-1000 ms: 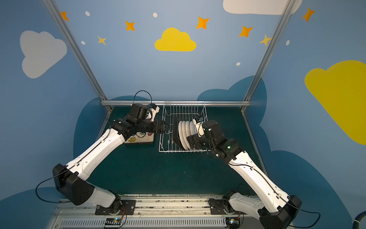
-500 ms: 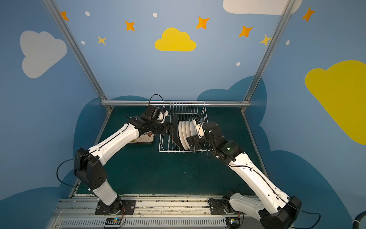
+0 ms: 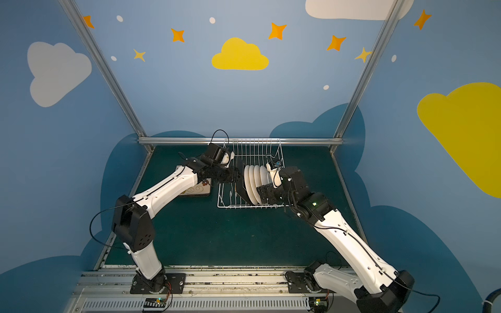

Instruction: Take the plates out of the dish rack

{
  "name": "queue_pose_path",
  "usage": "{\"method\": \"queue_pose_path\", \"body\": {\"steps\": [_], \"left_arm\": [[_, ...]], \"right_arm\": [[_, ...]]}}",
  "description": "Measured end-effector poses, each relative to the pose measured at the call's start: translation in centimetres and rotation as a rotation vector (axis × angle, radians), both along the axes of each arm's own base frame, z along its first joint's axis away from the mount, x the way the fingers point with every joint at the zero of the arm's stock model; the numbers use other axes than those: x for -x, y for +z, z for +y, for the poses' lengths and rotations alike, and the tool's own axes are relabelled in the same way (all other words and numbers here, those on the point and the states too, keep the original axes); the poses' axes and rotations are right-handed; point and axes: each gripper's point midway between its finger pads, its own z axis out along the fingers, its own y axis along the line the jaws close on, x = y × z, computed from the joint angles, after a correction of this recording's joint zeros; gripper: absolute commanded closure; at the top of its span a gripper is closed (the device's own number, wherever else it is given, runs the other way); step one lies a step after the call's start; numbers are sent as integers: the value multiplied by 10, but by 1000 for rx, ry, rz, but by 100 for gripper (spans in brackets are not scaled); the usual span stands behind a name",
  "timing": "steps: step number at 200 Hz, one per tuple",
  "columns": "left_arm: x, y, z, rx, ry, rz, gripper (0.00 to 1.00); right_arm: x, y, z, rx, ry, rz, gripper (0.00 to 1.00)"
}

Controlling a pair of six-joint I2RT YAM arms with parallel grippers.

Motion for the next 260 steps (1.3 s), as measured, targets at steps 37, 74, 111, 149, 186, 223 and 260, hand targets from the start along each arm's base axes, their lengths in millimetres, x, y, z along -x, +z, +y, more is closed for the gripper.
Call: {"method": "queue_pose_path", "body": {"steps": [37, 74, 111, 149, 186, 223, 260], "left_arm": [[-1, -1, -2, 13, 9, 14, 55], [-2, -3, -5, 21, 10, 24, 59], [-2, -4, -8, 29, 9, 31, 60], [-2, -5, -11, 41, 6, 43, 68], [-2, -4, -13, 45, 2, 43, 70], [-2, -3, -14, 51, 5, 48, 77], [-1, -1, -16, 61, 10, 55, 83]], "right_arm": [[0, -3, -1, 6, -2, 6, 10], [1, -2, -5, 7, -8, 3, 10], [1, -2, -5, 5, -9, 2, 10], [1, -2, -6, 5, -11, 2, 10], [1, -2, -6, 5, -11, 2, 10], [0, -2, -6, 3, -11, 3, 10], [1, -2, -6, 0, -7, 5, 10]]}}
